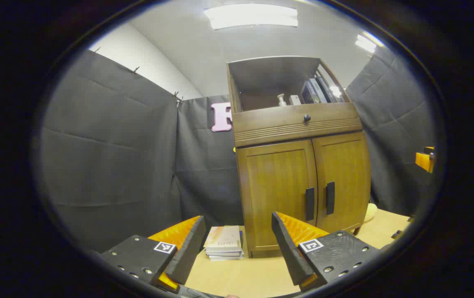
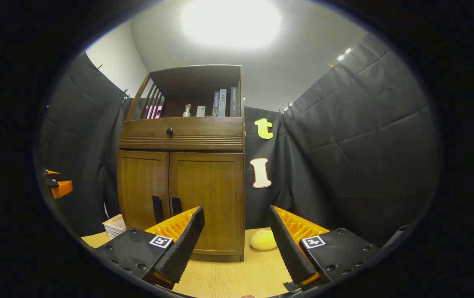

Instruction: Open the right door of the double-door shoe cabinet with the right hand, and open the left door with the left hand.

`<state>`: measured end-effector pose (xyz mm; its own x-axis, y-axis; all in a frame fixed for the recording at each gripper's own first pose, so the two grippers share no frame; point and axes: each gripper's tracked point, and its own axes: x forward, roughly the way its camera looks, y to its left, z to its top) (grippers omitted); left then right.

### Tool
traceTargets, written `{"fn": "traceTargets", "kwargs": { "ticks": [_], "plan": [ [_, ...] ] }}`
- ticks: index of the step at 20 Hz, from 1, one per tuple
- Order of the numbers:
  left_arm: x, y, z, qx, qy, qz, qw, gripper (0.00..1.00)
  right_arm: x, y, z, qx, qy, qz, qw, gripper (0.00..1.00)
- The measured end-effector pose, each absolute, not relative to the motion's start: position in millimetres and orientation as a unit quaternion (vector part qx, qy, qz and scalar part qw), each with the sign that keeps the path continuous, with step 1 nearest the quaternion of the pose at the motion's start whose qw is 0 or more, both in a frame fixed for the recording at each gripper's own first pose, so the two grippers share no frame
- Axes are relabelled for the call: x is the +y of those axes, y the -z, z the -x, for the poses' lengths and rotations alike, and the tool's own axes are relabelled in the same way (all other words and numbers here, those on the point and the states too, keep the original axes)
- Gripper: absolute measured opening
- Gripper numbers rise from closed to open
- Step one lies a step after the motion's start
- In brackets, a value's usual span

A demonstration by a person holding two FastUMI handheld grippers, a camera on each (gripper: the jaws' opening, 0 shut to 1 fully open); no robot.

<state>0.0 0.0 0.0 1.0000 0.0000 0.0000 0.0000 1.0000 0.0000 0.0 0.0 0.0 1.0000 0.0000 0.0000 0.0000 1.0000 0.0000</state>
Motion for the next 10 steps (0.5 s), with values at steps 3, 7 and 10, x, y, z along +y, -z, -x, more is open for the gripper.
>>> {"fn": "traceTargets", "kwargs": {
  "ticks": [3, 7, 10],
  "plan": [
    [-0.7, -2.0, 2.2, -0.003, -0.001, -0.002, 1.000, 0.94, 0.2, 0.4, 0.5, 0.000, 0.001, -0.004, 1.000, 0.97],
    [-0.4, -8.6, 5.9, -0.009, -0.001, 0.000, 1.000, 0.94, 2.1, -2.1, -0.8, -0.003, 0.001, -0.006, 1.000, 0.97],
    [0.7, -10.7, 12.9, -0.012, -0.004, -0.003, 1.000, 0.94, 4.1, -1.6, -1.4, -0.002, -0.001, -0.009, 1.000, 0.96]
  ]
}}
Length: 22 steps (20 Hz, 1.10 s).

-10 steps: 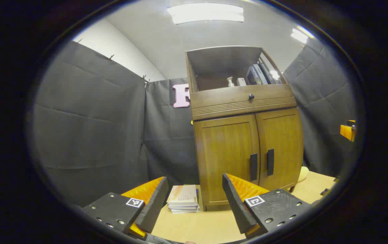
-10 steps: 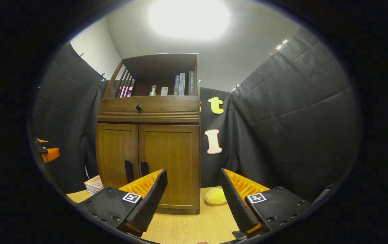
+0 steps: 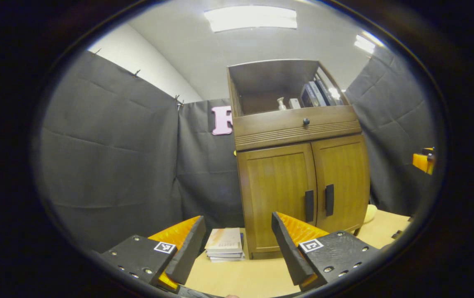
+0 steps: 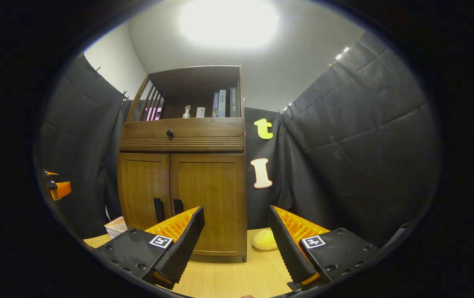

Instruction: Open the right door of the double-door shoe cabinet with the right hand, and open the left door with the left hand.

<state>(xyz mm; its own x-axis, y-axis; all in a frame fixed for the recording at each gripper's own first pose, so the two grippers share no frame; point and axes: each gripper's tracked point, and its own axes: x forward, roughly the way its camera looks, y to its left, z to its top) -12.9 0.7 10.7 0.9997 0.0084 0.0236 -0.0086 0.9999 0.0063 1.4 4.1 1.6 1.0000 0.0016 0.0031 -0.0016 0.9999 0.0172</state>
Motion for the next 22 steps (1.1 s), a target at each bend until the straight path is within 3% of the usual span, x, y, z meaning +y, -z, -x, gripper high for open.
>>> {"fn": "traceTargets", "kwargs": {
  "ticks": [10, 22],
  "plan": [
    [9.5, -10.3, 24.6, -0.011, -0.019, -0.003, 1.000, 0.94, 16.9, 6.5, -28.7, 0.001, -0.005, -0.011, 1.000, 0.97],
    [42.1, -10.0, 43.3, -0.009, -0.059, -0.013, 0.998, 0.94, 75.1, 16.5, -103.8, -0.004, -0.059, -0.032, 0.998, 0.97]
  ]
}}
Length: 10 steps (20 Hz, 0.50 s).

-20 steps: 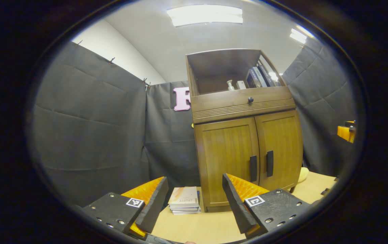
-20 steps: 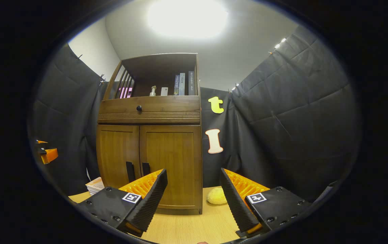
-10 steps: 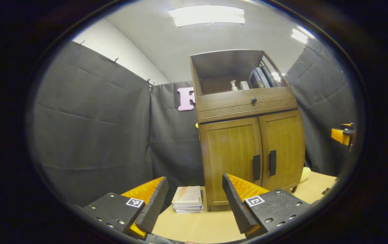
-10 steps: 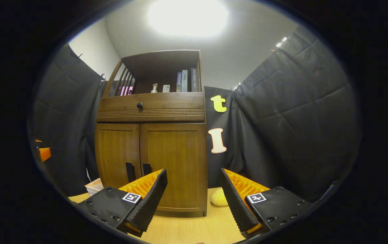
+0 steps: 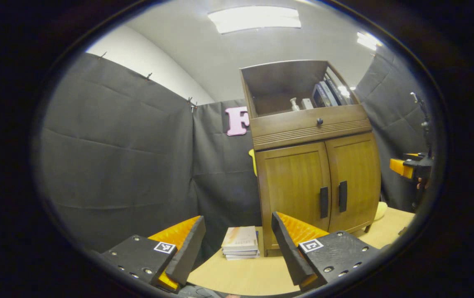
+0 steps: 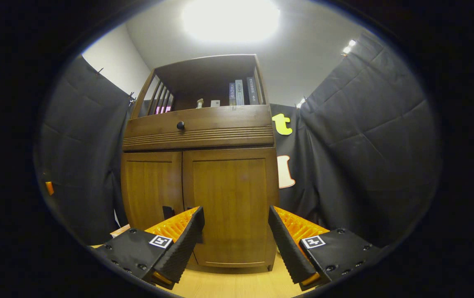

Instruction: Open the right door of the double-door shoe cabinet with the right hand, and open the left door with the left hand.

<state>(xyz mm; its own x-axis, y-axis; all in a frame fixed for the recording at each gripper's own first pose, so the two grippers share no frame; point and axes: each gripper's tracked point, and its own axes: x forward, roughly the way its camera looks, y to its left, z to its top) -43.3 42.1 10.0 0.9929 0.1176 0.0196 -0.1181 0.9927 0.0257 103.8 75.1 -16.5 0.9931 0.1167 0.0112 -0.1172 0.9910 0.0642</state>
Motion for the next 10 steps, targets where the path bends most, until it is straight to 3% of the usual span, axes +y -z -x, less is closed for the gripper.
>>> {"fn": "traceTargets", "kwargs": {
  "ticks": [10],
  "plan": [
    [72.4, -10.5, 61.7, -0.005, -0.102, -0.020, 0.995, 0.94, 128.6, 47.2, -162.1, 0.017, -0.097, -0.026, 0.995, 0.97]
  ]
}}
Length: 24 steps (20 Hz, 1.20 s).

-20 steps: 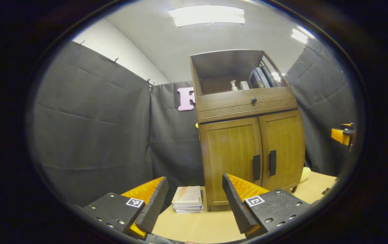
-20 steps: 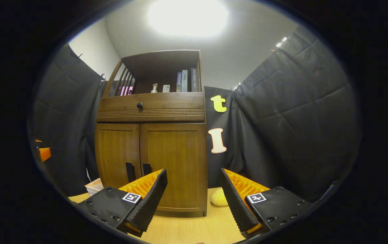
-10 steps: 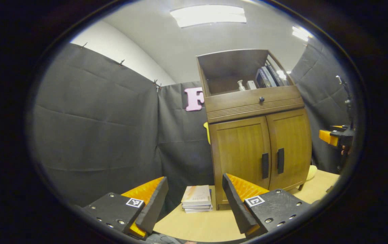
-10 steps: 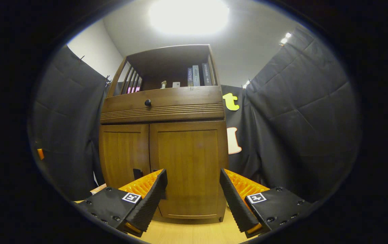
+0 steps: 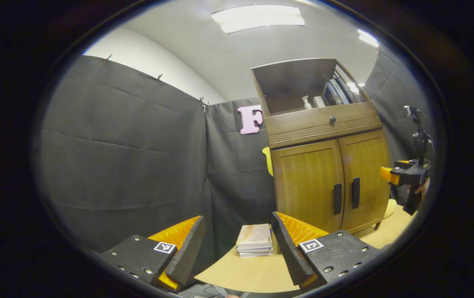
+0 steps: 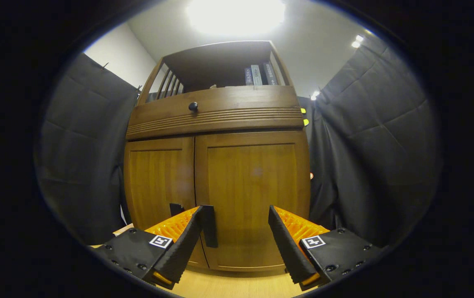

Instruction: Open the right door of the double-door shoe cabinet with the right hand, and open the left door with the left hand.

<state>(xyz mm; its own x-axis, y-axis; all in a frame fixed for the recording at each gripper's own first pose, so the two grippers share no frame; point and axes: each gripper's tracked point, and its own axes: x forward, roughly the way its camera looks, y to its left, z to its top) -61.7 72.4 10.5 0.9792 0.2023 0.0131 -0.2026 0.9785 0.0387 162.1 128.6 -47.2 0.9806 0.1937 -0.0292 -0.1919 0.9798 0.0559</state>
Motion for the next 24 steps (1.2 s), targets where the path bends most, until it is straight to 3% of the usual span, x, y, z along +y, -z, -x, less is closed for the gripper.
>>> {"fn": "traceTargets", "kwargs": {
  "ticks": [17, 24],
  "plan": [
    [87.5, -4.5, 66.9, 0.002, -0.136, -0.028, 0.990, 0.94, 191.1, 132.8, -244.5, 0.095, -0.113, -0.028, 0.989, 0.97],
    [88.7, -1.1, 67.0, 0.005, -0.146, -0.024, 0.989, 0.94, 211.1, 157.5, -261.8, 0.120, -0.119, -0.035, 0.985, 0.56]
  ]
}}
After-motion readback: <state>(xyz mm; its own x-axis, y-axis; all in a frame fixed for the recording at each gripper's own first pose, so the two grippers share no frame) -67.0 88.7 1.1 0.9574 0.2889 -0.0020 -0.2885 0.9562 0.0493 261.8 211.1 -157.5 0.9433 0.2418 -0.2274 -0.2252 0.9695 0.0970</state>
